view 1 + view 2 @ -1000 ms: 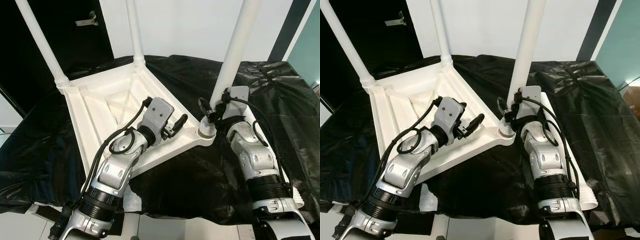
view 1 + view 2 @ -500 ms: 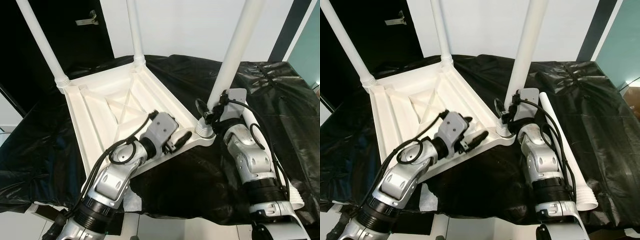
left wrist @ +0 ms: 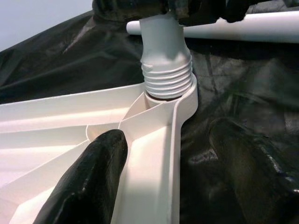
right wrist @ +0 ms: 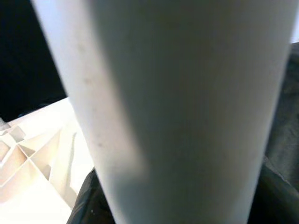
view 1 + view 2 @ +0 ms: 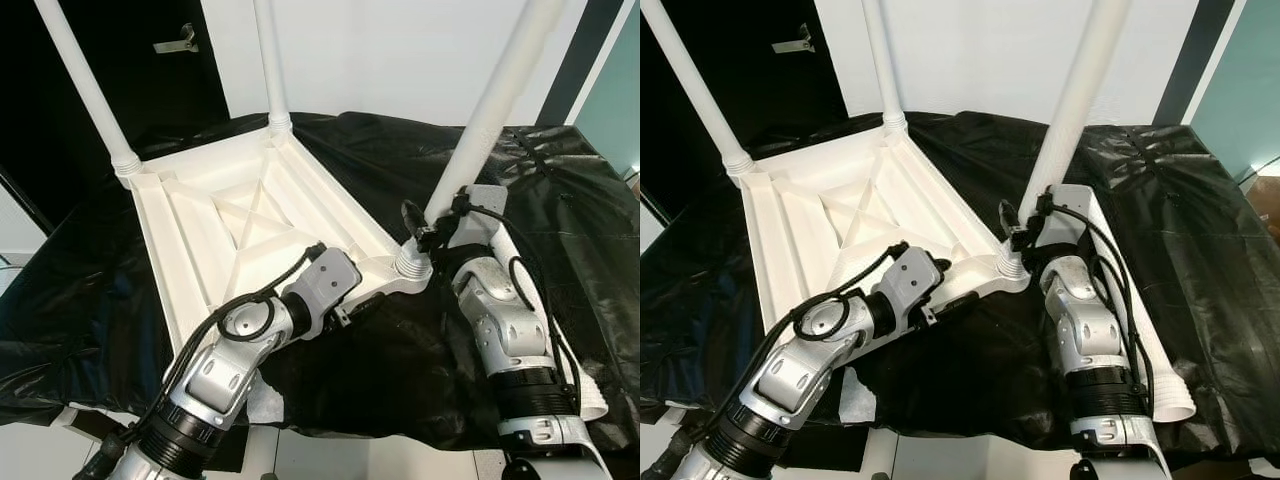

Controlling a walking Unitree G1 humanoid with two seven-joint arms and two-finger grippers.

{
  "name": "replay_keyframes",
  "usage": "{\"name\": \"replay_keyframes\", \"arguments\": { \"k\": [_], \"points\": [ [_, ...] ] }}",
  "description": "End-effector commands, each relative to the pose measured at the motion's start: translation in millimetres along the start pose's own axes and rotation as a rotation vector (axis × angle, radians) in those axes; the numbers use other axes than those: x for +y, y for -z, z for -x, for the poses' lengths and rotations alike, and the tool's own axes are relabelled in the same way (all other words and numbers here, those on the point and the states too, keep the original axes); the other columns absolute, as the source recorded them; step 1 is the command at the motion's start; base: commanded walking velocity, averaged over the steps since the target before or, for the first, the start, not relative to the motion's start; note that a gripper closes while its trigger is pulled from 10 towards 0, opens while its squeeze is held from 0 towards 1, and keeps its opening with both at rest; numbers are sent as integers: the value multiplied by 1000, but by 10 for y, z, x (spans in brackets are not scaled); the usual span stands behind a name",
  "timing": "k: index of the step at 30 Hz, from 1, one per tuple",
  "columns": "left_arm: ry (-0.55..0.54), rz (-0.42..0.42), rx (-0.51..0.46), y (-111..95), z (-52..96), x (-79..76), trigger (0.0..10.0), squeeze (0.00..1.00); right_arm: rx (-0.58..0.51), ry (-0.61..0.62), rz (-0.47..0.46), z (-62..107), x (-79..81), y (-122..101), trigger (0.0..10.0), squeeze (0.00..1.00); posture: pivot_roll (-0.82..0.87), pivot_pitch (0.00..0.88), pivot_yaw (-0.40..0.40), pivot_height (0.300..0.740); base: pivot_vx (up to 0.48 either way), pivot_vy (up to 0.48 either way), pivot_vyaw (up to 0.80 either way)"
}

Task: Building children table

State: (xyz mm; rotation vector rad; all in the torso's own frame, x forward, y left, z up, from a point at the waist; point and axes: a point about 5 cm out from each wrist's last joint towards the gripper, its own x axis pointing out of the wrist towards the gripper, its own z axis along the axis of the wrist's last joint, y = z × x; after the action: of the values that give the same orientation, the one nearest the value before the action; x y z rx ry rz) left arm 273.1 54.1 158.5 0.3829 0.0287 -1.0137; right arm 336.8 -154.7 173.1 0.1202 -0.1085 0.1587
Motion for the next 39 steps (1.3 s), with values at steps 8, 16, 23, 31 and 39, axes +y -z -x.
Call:
{"name": "replay_keyframes", "arguments": {
  "k": [8, 16, 23, 31, 39],
  "points": [
    [3, -11, 23, 6, 7, -22, 10000, 0, 146, 57, 2, 26, -179, 235, 10000, 0, -21, 10, 5, 740, 0, 0, 0],
    [2, -17, 24, -9, 7, -12, 10000, 0, 183, -81, 256, 82, -54, 365, 10000, 0, -22, 12, 5, 740, 0, 0, 0],
    [-7, -20, 28, -19, 17, 12, 10000, 0, 213, -123, 268, 192, -50, 560, 10000, 0, -16, 13, 7, 740, 0, 0, 0],
    [-6, -25, 27, -43, 7, 15, 10000, 0, 205, -137, 182, 241, -64, 618, 10000, 0, -14, 10, 15, 740, 0, 0, 0],
    [1, -33, 22, -54, 14, 16, 10000, 0, 217, 28, -62, 180, -159, 588, 10000, 0, -19, 4, 16, 740, 0, 0, 0]
  ]
}}
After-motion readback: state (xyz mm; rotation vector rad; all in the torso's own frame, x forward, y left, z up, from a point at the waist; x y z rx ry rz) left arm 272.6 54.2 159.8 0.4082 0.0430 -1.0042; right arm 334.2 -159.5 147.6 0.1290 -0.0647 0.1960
